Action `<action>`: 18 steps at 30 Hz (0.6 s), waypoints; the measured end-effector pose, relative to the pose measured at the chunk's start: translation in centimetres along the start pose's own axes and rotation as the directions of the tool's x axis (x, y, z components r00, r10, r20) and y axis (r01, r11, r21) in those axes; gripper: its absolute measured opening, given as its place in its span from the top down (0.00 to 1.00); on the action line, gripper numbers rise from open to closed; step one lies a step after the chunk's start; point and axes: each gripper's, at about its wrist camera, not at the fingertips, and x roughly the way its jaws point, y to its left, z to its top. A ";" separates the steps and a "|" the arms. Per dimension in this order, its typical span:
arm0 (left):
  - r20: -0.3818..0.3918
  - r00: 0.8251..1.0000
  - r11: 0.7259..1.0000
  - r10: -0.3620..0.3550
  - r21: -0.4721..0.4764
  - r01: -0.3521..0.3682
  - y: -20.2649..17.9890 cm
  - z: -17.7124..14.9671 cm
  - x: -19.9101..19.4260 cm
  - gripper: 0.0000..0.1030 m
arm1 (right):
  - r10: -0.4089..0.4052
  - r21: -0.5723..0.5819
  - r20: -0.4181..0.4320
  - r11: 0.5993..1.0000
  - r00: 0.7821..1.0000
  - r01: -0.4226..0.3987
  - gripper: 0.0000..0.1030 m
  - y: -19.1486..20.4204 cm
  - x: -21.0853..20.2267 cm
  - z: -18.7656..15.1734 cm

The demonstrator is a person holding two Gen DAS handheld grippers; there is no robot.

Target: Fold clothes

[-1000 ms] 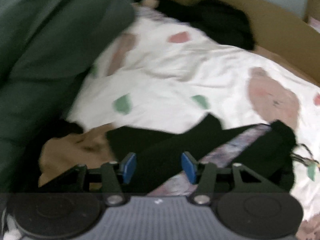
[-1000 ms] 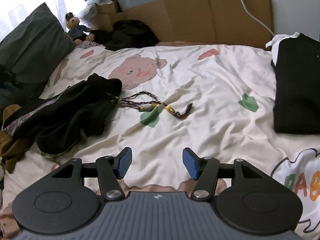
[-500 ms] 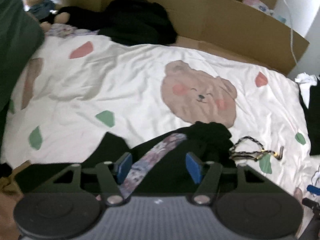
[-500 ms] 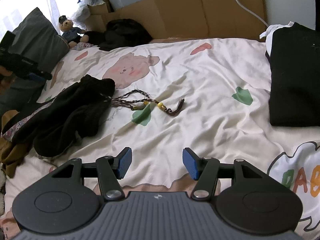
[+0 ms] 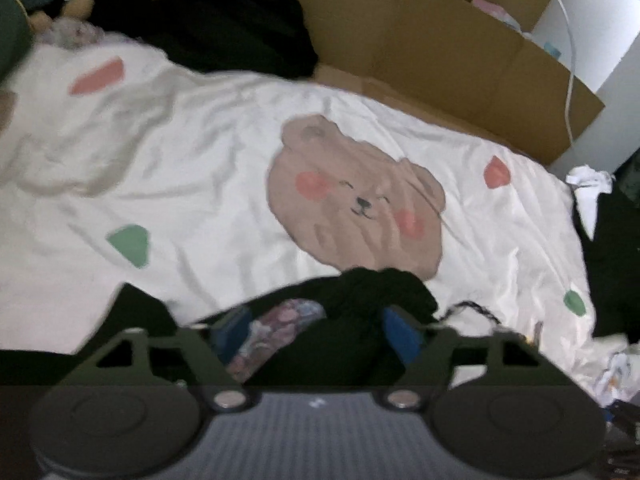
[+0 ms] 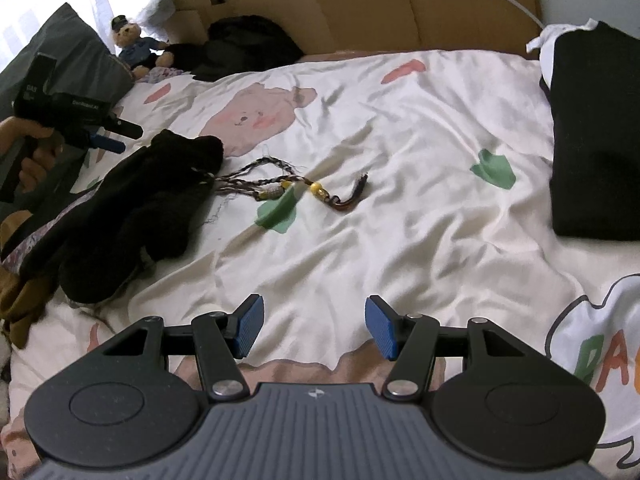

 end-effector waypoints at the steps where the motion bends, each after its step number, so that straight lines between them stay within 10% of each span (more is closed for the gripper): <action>1: -0.016 1.000 1.000 0.008 0.023 -0.007 -0.1 -0.1 0.5 0.19 | -0.001 0.001 -0.001 1.000 1.000 0.001 0.40 -0.1 0.0 0.0; 11: -0.060 0.987 0.981 0.147 0.134 -0.138 -1.0 -0.3 3.4 0.16 | -0.002 0.018 -0.009 1.000 1.000 0.002 0.40 -0.5 0.1 -0.1; 18: -0.101 0.990 0.989 0.099 0.118 -0.087 -0.3 0.6 5.0 0.12 | 0.003 0.020 -0.018 1.000 1.000 -0.003 0.40 -0.7 0.0 -0.3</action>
